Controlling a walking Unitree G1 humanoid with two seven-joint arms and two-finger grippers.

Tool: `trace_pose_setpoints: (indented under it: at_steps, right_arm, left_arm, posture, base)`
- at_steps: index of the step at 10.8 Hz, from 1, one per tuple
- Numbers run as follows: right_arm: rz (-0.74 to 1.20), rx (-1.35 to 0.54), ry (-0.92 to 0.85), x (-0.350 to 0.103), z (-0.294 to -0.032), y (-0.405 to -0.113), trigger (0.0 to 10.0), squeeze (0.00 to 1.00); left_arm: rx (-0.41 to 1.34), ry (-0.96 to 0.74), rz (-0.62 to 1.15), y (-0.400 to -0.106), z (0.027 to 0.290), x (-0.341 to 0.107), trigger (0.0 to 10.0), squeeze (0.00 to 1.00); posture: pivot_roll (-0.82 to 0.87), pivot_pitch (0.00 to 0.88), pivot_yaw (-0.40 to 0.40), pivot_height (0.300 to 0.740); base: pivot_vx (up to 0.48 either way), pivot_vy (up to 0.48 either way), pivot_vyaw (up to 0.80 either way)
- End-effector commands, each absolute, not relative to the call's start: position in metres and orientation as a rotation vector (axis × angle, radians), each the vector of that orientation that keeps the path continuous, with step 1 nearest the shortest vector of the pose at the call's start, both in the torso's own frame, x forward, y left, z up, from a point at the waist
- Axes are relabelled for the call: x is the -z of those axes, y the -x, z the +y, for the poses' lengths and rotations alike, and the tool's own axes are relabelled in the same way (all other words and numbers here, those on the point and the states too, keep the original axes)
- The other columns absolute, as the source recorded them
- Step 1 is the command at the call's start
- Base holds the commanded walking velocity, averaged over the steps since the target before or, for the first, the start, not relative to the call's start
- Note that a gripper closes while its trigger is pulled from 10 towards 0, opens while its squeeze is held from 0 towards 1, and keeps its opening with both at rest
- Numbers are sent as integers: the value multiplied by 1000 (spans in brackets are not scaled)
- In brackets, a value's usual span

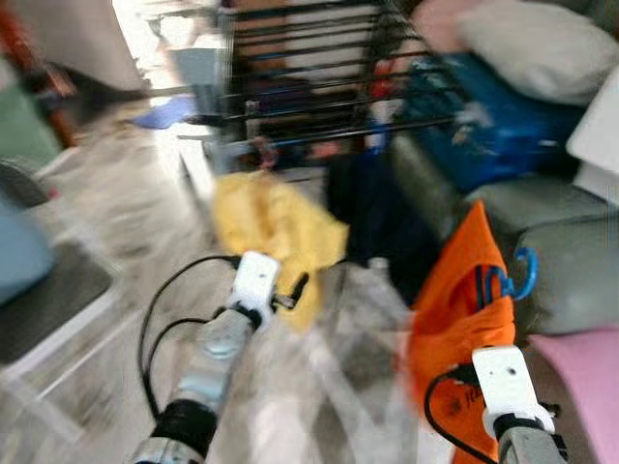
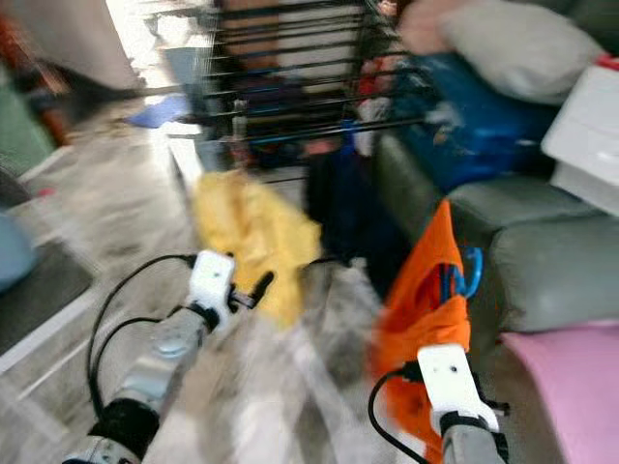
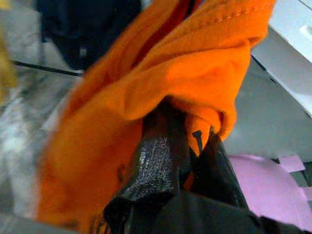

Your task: Hang hanger

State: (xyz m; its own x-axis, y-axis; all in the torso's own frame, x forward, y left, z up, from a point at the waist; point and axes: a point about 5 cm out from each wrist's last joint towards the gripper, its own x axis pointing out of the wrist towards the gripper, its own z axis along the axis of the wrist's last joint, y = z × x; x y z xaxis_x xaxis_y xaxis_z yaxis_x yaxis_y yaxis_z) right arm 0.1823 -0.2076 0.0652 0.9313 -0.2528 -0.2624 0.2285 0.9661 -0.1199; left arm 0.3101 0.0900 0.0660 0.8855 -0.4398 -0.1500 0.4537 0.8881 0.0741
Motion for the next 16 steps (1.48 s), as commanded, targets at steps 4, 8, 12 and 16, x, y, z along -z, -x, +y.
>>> trace_pose_setpoints:
  at_steps: [4,8,12,16]
  right_arm:
    - [240,229,135,-77,-211,-186,10000,0]
    - [287,103,194,-87,-239,-191,10000,0]
    - [411,-130,114,-87,-231,-185,10000,0]
    - [362,45,131,-99,-263,-186,10000,0]
  left_arm:
    - [432,-125,143,-310,91,-64,10000,0]
    - [396,-151,162,-312,97,-60,10000,0]
    - [368,-152,172,-314,100,-59,10000,0]
    - [368,-154,183,-316,101,-58,10000,0]
  posture:
    - [-97,0,58,740]
    - [-97,0,58,740]
    - [-88,0,53,740]
    - [-99,0,69,740]
  base:
    - [352,0,0]
    - [0,0,0]
    - [0,0,0]
    - [0,0,0]
